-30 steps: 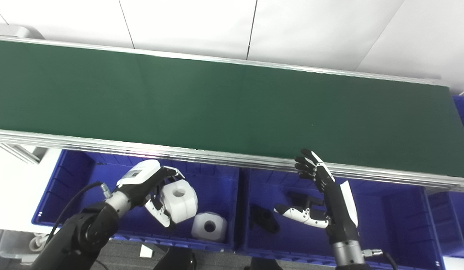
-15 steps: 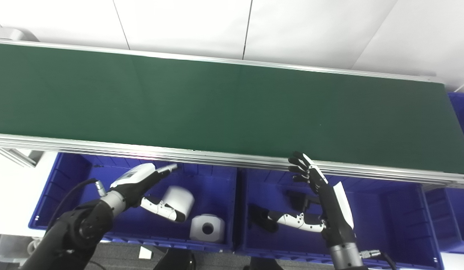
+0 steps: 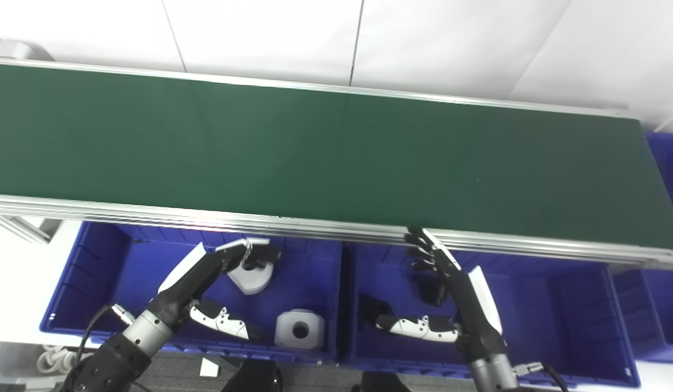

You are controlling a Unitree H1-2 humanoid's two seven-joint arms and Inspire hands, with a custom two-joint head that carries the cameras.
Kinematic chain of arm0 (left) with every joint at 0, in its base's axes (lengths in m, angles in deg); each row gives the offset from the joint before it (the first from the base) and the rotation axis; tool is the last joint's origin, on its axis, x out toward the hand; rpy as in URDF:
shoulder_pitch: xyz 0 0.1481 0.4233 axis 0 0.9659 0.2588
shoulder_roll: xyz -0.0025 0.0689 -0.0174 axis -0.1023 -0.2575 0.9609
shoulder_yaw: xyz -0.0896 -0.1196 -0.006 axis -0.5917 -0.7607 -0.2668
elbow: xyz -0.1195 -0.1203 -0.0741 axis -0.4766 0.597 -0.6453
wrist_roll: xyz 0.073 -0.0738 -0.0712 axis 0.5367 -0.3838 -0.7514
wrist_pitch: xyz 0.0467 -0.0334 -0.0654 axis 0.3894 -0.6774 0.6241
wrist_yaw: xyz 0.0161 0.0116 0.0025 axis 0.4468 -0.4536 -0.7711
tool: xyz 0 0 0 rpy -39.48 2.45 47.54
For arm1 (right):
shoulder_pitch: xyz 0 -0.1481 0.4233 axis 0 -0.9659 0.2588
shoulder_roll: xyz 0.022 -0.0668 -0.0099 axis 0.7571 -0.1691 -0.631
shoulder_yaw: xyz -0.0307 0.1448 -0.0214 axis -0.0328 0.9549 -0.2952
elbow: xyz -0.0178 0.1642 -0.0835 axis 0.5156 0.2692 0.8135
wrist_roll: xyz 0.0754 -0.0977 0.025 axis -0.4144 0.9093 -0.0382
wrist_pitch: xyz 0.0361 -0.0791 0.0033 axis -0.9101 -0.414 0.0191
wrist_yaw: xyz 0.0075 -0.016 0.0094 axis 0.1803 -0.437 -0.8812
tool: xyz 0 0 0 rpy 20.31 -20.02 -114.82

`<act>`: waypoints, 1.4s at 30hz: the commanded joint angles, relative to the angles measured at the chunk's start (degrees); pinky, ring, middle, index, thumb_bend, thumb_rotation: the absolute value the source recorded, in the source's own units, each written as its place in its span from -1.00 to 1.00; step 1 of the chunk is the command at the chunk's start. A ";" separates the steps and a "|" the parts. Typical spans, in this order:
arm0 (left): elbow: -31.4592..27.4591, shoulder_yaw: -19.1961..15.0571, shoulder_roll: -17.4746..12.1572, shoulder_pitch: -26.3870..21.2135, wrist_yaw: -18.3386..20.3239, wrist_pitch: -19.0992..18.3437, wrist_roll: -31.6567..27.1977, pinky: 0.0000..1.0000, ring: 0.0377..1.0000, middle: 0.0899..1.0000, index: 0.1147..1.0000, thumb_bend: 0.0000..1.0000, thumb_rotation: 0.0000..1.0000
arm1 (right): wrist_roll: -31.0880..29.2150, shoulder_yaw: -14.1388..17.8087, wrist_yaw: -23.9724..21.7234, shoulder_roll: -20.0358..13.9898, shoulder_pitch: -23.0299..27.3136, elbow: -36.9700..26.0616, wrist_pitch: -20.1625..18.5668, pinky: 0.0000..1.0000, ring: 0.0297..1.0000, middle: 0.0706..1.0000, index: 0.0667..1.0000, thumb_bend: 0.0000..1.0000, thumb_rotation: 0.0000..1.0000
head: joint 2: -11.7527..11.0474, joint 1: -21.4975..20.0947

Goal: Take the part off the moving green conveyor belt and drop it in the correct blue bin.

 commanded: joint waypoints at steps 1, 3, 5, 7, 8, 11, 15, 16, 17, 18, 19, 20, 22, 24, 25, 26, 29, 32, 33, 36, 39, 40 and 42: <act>0.26 0.08 -0.26 -0.65 0.86 2.69 -3.14 0.59 0.62 0.61 0.56 0.67 -0.61 | 0.09 0.02 0.15 -0.07 -0.42 -1.59 -0.31 0.43 0.58 0.67 0.78 0.80 -0.45 | -0.12 0.07; 0.93 0.26 -0.07 -0.86 1.16 2.98 -4.32 0.61 0.65 0.63 0.59 0.66 -0.61 | 0.11 0.09 0.12 0.01 -0.55 -1.66 -0.55 0.43 0.58 0.68 0.79 0.80 -0.45 | -0.28 0.10; 1.58 0.20 0.27 -1.01 1.81 3.36 -5.21 0.62 0.67 0.66 0.64 0.65 -0.63 | 0.14 0.12 0.07 -0.01 -0.66 -1.74 -0.64 0.44 0.59 0.69 0.79 0.80 -0.48 | -0.50 0.44; 1.96 0.10 0.54 -0.99 2.11 3.58 -5.14 0.63 0.69 0.71 0.69 0.65 -0.67 | 0.35 0.12 0.12 -0.23 -0.70 -1.52 -0.30 0.44 0.59 0.69 0.79 0.80 -0.47 | -0.69 0.75; 2.02 0.13 0.57 -0.90 2.14 3.60 -4.74 0.65 0.71 0.73 0.71 0.67 -0.66 | 0.25 0.16 0.20 -0.27 -0.75 -1.32 -0.09 0.44 0.59 0.69 0.79 0.79 -0.46 | -0.94 0.95; 2.07 0.30 0.78 -0.50 1.94 3.55 -3.73 0.73 0.78 0.83 0.84 0.74 -0.58 | 0.51 0.25 0.36 -0.33 -1.05 -1.13 -0.11 0.44 0.58 0.69 0.79 0.80 -0.47 | -1.58 1.13; 2.00 0.57 1.35 -0.04 2.12 3.59 -3.59 0.79 0.78 0.87 0.92 0.76 -0.55 | 0.38 0.35 0.34 -0.52 -1.29 -0.92 0.05 0.45 0.59 0.70 0.79 0.80 -0.47 | -2.17 1.56; 2.04 0.65 1.45 0.02 2.38 3.62 -3.60 0.80 0.76 0.86 0.93 0.76 -0.55 | 0.39 0.37 0.26 -0.58 -1.36 -0.97 -0.11 0.45 0.60 0.70 0.79 0.80 -0.46 | -2.17 1.56; 2.04 0.68 1.59 0.07 2.50 3.65 -3.25 0.80 0.76 0.86 0.94 0.76 -0.55 | 0.37 0.42 0.26 -0.62 -1.47 -1.00 -0.20 0.45 0.59 0.70 0.79 0.80 -0.47 | -2.41 1.77; 2.15 0.66 1.77 0.07 2.75 3.67 -3.20 0.80 0.77 0.87 0.94 0.76 -0.55 | 0.22 0.46 0.26 -0.66 -1.55 -0.92 -0.13 0.45 0.59 0.70 0.79 0.81 -0.48 | -2.50 1.87; 2.23 0.60 1.97 0.11 2.78 3.68 -2.81 0.78 0.79 0.88 0.95 0.75 -0.56 | 0.09 0.51 0.29 -0.75 -1.61 -0.75 0.02 0.46 0.59 0.70 0.79 0.80 -0.49 | -2.88 2.13; 2.27 0.53 2.11 0.14 2.77 3.69 -2.52 0.77 0.80 0.89 0.95 0.75 -0.56 | -0.01 0.54 0.31 -0.81 -1.64 -0.62 0.16 0.47 0.60 0.70 0.79 0.80 -0.50 | -2.88 2.13; 2.63 0.30 2.44 0.23 2.73 3.69 -2.23 0.76 0.83 0.90 0.95 0.75 -0.57 | 0.10 0.61 0.35 -0.96 -1.72 -0.37 0.27 0.48 0.60 0.71 0.79 0.79 -0.53 | -3.25 2.37; 3.00 -0.10 2.91 0.35 2.56 3.69 -1.90 0.76 0.84 0.91 0.94 0.75 -0.58 | 0.29 0.73 0.64 -1.06 -1.75 0.08 0.62 0.47 0.60 0.70 0.79 0.79 -0.53 | -3.90 2.90; 3.08 -0.25 3.13 0.46 2.44 3.67 -1.81 0.75 0.84 0.90 0.93 0.76 -0.58 | 0.33 0.77 0.76 -1.08 -1.76 0.22 0.77 0.46 0.60 0.69 0.79 0.79 -0.53 | -4.18 3.03; 3.21 -0.37 3.39 0.59 2.38 3.68 -1.89 0.75 0.84 0.90 0.93 0.76 -0.58 | 0.09 0.83 0.83 -1.18 -1.74 0.53 1.14 0.45 0.59 0.69 0.79 0.79 -0.53 | -4.53 3.34; 3.36 -0.80 4.22 1.00 2.34 3.69 -2.43 0.76 0.84 0.90 0.93 0.75 -0.60 | 0.07 0.99 1.25 -1.32 -1.80 1.25 2.01 0.45 0.59 0.69 0.79 0.78 -0.54 | -5.30 3.90; 3.17 -1.18 4.76 1.30 1.82 3.67 -0.79 0.73 0.83 0.89 0.92 0.74 -0.58 | -0.10 1.18 1.74 -1.44 -1.95 1.96 2.96 0.43 0.58 0.68 0.79 0.77 -0.54 | -6.26 4.73; 3.20 -1.23 4.88 1.33 1.75 3.67 -0.50 0.72 0.82 0.89 0.91 0.75 -0.58 | -0.17 1.19 1.90 -1.50 -1.93 2.17 3.22 0.43 0.58 0.68 0.79 0.77 -0.54 | -6.29 4.79; 3.42 -1.25 5.01 1.38 1.24 3.68 0.79 0.74 0.82 0.88 0.90 0.76 -0.60 | -1.38 1.20 1.99 -1.62 -1.91 2.70 3.42 0.44 0.58 0.68 0.79 0.77 -0.55 | -6.23 5.13; 3.53 -1.16 4.92 1.40 0.42 3.68 2.07 0.78 0.84 0.87 0.89 0.77 -0.59 | -1.55 1.24 2.29 -1.72 -1.88 2.97 3.68 0.46 0.59 0.69 0.79 0.76 -0.56 | -6.20 5.20; 3.51 -1.15 4.96 1.44 0.05 3.68 2.36 0.78 0.83 0.86 0.87 0.78 -0.57 | -1.52 1.22 2.28 -1.81 -1.86 2.95 3.64 0.47 0.59 0.69 0.80 0.76 -0.55 | -6.18 5.19; 3.33 -1.01 4.85 1.57 -0.71 3.68 3.13 0.78 0.84 0.86 0.86 0.79 -0.53 | -1.40 1.19 2.30 -1.89 -1.87 2.80 3.53 0.47 0.60 0.70 0.80 0.76 -0.54 | -6.18 5.22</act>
